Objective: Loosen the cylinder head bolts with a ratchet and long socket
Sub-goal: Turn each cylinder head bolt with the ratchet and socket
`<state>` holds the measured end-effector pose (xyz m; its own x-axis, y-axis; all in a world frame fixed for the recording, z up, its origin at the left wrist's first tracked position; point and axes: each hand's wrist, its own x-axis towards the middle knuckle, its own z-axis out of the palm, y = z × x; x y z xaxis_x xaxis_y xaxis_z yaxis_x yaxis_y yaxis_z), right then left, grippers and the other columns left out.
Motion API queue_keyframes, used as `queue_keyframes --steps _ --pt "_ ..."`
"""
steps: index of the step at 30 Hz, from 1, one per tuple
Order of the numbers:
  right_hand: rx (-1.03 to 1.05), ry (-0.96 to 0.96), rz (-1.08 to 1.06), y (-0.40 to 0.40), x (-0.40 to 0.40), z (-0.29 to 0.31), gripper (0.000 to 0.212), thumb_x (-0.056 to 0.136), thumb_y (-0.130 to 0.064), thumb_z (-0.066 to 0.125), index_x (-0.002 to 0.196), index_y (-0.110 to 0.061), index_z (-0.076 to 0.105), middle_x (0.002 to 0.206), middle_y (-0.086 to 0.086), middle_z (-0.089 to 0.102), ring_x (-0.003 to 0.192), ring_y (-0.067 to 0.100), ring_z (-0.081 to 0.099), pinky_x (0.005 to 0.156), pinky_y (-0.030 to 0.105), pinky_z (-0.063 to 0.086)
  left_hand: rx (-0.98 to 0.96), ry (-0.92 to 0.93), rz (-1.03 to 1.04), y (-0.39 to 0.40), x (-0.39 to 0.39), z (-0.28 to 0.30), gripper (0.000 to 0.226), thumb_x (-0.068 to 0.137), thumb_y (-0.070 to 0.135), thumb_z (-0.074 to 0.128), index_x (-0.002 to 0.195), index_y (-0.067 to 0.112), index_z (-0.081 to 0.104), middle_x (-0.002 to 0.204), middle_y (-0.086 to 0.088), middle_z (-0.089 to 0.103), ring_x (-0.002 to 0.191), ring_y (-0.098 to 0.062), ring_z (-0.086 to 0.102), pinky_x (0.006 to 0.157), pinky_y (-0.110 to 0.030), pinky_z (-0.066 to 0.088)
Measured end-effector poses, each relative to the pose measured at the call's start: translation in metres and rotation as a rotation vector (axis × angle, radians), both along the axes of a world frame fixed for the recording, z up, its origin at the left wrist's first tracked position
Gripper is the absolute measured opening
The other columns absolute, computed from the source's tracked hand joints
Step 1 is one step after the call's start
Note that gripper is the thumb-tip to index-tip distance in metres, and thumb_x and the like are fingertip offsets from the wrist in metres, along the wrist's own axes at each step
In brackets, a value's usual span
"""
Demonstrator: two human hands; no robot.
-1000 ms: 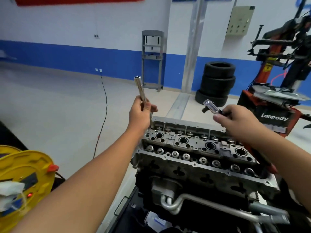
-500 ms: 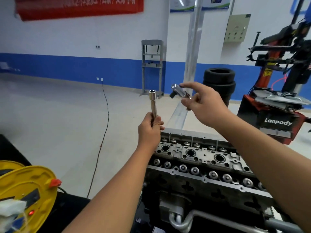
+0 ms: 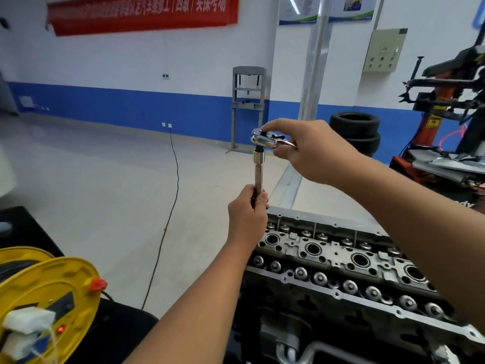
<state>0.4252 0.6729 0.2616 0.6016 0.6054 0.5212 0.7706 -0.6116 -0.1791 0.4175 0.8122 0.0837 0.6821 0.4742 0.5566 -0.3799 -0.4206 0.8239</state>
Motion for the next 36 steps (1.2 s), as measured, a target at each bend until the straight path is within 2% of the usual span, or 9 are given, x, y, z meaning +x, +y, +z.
queue_keyframes --steps 6,9,13,17,22,26,31,33,36 --pt "-0.243 -0.061 -0.05 0.004 -0.006 0.014 0.043 0.102 -0.022 0.063 0.135 -0.049 0.055 0.081 -0.021 0.05 0.072 0.007 0.054 0.062 0.034 0.05 0.023 -0.011 0.002 -0.002 0.0 0.001 0.024 0.107 0.023 0.058 0.087 0.038 0.058 0.081 0.006 0.071 0.079 -0.009 0.069 0.066 -0.009 0.05" --pt "-0.26 -0.01 -0.044 0.01 -0.013 0.015 0.045 0.103 -0.019 0.061 0.138 -0.045 0.055 0.1 -0.01 0.062 0.084 0.018 0.061 0.074 0.041 0.057 0.012 0.011 0.015 -0.002 -0.003 0.001 0.023 0.106 0.021 0.058 0.088 0.035 0.058 0.081 0.006 0.071 0.078 -0.007 0.068 0.066 -0.009 0.049" --pt "-0.311 0.011 -0.014 0.021 -0.022 0.018 0.044 0.1 -0.011 0.055 0.136 -0.036 0.057 0.105 -0.003 0.064 0.083 0.019 0.06 0.071 0.04 0.057 -0.046 0.024 -0.011 -0.002 -0.004 0.029 0.02 0.095 0.014 0.069 0.08 0.02 0.056 0.069 0.002 0.058 0.059 -0.007 0.052 0.058 -0.021 0.044" --pt "-0.317 -0.059 -0.015 0.032 -0.026 0.006 0.026 0.105 -0.044 0.046 0.125 -0.029 0.053 0.089 -0.002 0.057 0.07 0.012 0.051 0.053 0.032 0.036 -0.408 -0.074 -0.17 0.0 -0.003 0.088 0.011 0.08 0.013 0.056 0.072 0.019 0.052 0.066 -0.009 0.042 0.063 -0.024 0.033 0.053 -0.034 0.027" --pt "-0.314 -0.456 -0.166 0.019 -0.003 -0.013 0.065 0.092 -0.081 0.013 0.087 -0.021 0.038 0.057 -0.006 0.036 0.044 0.014 0.031 0.047 0.029 0.017 -0.286 -0.016 -0.297 -0.002 0.0 0.083 0.026 0.075 0.018 0.042 0.054 0.026 0.055 0.052 0.0 0.037 0.049 -0.015 0.024 0.048 -0.024 0.02" --pt "-0.315 -0.47 -0.116 0.005 0.026 -0.007 0.065 0.09 -0.083 0.017 0.089 -0.022 0.039 0.059 -0.007 0.04 0.051 0.025 0.045 0.049 0.031 0.018 -0.187 -0.111 -0.281 -0.011 0.011 0.079 0.051 0.095 0.004 0.047 0.056 0.031 0.066 0.047 0.015 0.05 0.047 -0.002 0.039 0.046 -0.019 0.032" --pt "-0.277 -0.316 -0.268 0.013 0.005 -0.011 0.055 0.099 -0.073 0.03 0.093 -0.02 0.041 0.068 -0.004 0.045 0.059 0.023 0.048 0.053 0.033 0.029 -0.309 -0.142 -0.249 -0.018 0.023 0.09 0.032 0.079 0.014 0.054 0.051 0.028 0.061 0.054 0.015 0.052 0.057 -0.009 0.041 0.053 -0.026 0.034" --pt "-0.279 -0.223 -0.304 0.012 -0.018 -0.018 0.04 0.103 -0.056 0.045 0.098 -0.017 0.041 0.073 -0.002 0.047 0.056 0.016 0.04 0.049 0.032 0.024 -0.448 -0.104 -0.294 -0.021 0.03 0.091 0.02 0.07 0.016 0.056 0.053 0.025 0.051 0.06 0.001 0.045 0.063 -0.018 0.039 0.059 -0.032 0.032" --pt "-0.46 -0.047 -0.171 -0.001 -0.047 -0.004 0.018 0.096 -0.017 0.058 0.107 -0.009 0.047 0.081 0.002 0.048 0.06 0.012 0.042 0.047 0.026 0.027 -0.455 -0.068 -0.179 -0.022 0.037 0.087 0.035 0.093 0.0 0.054 0.064 0.018 0.049 0.067 -0.005 0.051 0.069 -0.025 0.048 0.066 -0.04 0.041"
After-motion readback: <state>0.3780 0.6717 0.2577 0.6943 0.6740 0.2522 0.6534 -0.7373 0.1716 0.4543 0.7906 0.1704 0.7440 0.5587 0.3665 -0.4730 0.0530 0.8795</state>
